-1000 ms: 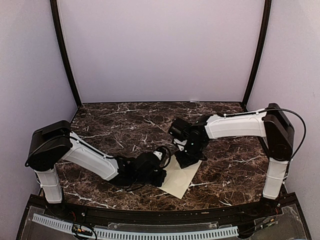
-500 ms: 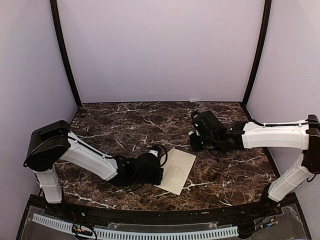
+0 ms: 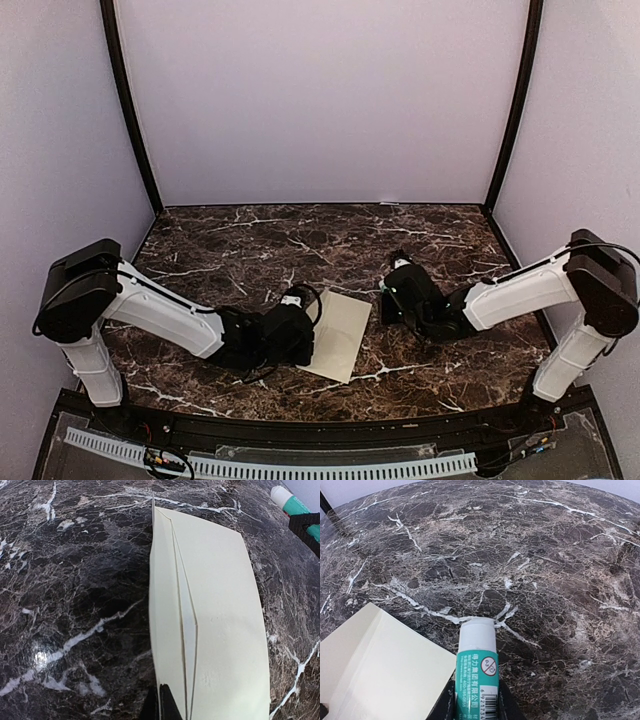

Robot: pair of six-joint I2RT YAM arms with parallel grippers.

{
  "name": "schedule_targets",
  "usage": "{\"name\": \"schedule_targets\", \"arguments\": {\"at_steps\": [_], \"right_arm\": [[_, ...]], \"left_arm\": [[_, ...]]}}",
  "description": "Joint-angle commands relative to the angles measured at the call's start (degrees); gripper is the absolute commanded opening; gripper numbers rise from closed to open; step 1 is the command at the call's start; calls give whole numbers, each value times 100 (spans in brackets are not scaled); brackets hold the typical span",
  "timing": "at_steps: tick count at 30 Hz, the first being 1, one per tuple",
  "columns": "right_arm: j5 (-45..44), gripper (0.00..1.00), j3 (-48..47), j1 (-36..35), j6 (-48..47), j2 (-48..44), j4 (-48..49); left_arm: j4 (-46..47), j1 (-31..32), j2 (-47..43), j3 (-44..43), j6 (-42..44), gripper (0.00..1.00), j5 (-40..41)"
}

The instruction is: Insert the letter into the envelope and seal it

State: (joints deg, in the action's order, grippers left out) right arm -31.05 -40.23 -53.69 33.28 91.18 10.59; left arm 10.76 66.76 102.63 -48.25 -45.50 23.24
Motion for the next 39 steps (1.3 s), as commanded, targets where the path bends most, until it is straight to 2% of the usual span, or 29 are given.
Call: {"name": "schedule_targets", "arguments": {"at_steps": [1,11,15,25,32,39], "right_arm": [[-49,2,130,-3,239,392,820],[156,12,268,3,671,699,818],[295,21,313,7,761,713,789],[343,36,163,7,966,888,393],[418,39,-80,3,781,807,207],[383,44,-535,-21,351,283,-384]], "left_arm": [[-257,-17,-258,108,-92,0,259],[-259,-73,-256,175,-182,0,365],[-244,-84,-239,176,-179,0,362],[-246,-84,-251,175,-163,0,347],[-226,-84,-277,192,-142,0,335],[-222,-84,-329,191,-95,0,306]]}}
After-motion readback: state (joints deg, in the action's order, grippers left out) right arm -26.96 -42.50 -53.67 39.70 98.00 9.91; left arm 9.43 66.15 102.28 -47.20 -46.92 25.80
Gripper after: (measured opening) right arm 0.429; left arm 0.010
